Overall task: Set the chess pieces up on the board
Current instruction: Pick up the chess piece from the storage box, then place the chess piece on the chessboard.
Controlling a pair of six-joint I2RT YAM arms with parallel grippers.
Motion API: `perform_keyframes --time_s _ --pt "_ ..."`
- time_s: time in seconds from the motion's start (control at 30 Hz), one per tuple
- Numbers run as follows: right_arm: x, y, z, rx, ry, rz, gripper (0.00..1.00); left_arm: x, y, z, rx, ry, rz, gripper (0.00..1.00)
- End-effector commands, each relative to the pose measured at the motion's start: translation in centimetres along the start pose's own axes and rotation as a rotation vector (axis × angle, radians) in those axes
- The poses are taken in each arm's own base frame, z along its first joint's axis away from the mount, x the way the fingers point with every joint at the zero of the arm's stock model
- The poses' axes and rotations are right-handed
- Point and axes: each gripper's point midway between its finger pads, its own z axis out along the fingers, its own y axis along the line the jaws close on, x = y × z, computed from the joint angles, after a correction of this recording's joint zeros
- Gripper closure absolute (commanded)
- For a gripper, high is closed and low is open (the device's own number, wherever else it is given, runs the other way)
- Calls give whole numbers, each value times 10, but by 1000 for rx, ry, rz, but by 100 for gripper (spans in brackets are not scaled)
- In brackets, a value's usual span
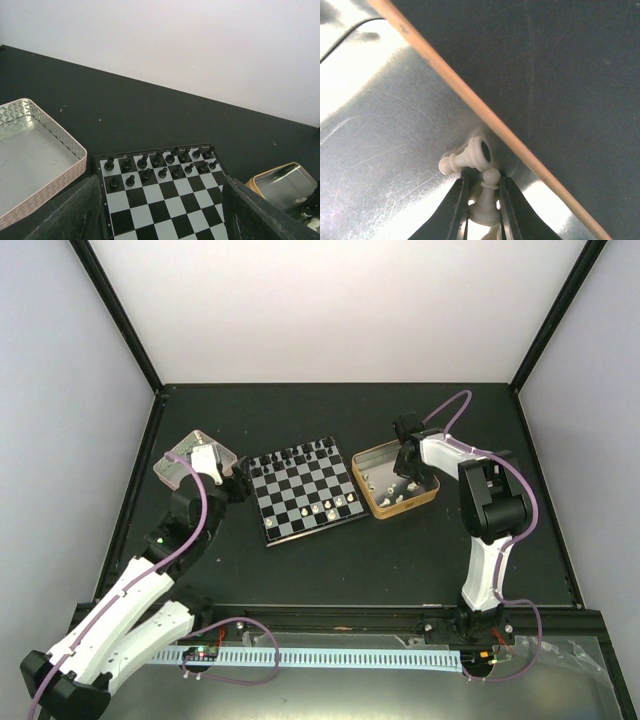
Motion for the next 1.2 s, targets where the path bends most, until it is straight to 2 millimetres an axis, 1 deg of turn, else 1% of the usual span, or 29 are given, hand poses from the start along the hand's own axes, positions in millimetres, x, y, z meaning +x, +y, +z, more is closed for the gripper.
perform_keyframes --time_s 0.0,0.1,0.2,0.27,0.43,0.5,0.57,0.67,0.7,0.73,0.8,0.9,1.0,1.07,1.17 --pt "8 -4 0 -4 25 11 90 -11 -4 0 17 -29 -5 32" --pt "3 -2 -7 -22 3 6 91 -10 -5 0 19 -27 -6 32" --pt "-5 2 -21 -65 -34 -2 91 -10 -7 1 29 -22 -7 32" --pt "-12 7 -39 -121 -72 -7 91 -8 -9 2 41 -14 -5 32" --pt "-21 28 -87 -326 -160 -50 90 -4 -27 5 131 19 3 32" --pt "-22 44 -109 -452 -198 -105 90 -1 -38 7 183 44 6 31" --pt "-18 66 -137 -618 -238 -190 90 1 -52 8 251 71 6 31" --pt "0 97 -187 -901 -292 -349 89 4 -78 8 370 134 -6 30" --pt "8 106 -204 -1001 -298 -399 89 6 -88 6 420 161 -18 29" --pt "21 115 -225 -1124 -291 -455 89 5 -99 5 468 186 -32 29" --pt "36 122 -256 -1274 -311 -532 89 12 -115 5 545 257 -74 29" --pt "58 126 -293 -1442 -327 -629 89 15 -137 0 666 324 -151 29" --pt "77 124 -325 -1578 -326 -722 89 14 -156 -7 785 374 -219 28" --pt "87 123 -338 -1632 -320 -773 89 11 -168 -13 858 400 -251 28" --pt "100 120 -351 -1682 -307 -839 89 8 -185 -21 972 451 -296 28"
